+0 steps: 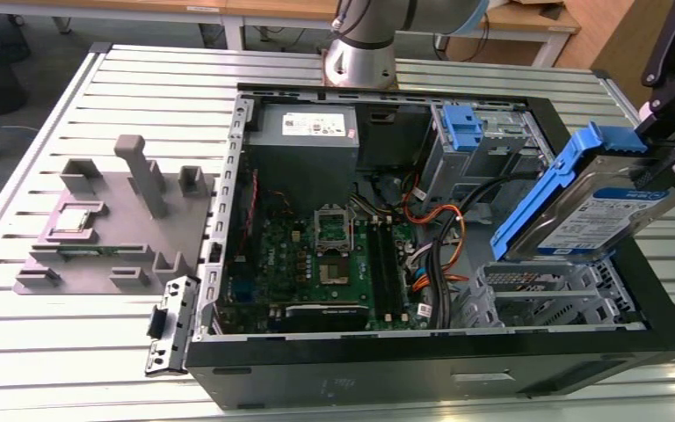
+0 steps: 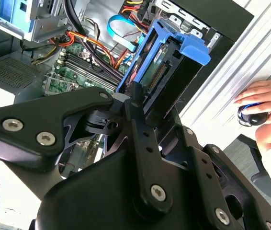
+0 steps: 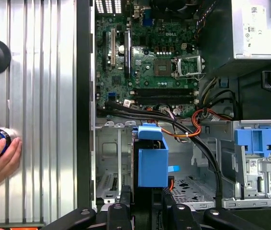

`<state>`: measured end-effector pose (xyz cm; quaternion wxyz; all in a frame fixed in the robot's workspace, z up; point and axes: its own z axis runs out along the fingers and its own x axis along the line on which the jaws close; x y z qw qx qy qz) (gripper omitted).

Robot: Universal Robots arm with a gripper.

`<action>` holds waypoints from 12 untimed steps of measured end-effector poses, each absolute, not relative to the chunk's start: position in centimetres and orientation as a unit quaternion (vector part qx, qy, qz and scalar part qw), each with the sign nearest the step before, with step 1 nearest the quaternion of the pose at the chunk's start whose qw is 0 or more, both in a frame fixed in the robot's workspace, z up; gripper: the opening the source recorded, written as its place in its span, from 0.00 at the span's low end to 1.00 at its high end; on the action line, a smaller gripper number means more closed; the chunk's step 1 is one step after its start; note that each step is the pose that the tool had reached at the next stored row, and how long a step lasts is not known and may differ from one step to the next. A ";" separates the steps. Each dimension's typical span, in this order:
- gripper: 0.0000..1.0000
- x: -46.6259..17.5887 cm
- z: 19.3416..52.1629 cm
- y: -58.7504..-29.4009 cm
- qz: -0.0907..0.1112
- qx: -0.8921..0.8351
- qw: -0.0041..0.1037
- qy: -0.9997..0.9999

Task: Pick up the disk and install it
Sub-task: 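Pick up the disk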

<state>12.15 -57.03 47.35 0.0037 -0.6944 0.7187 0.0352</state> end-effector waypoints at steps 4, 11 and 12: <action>0.35 12.1 47.3 -57.1 0.035 -0.694 0.004 0.719; 0.35 12.1 47.2 -57.1 0.034 -0.695 0.005 0.719; 0.35 12.1 47.2 -57.1 0.034 -0.695 0.005 0.719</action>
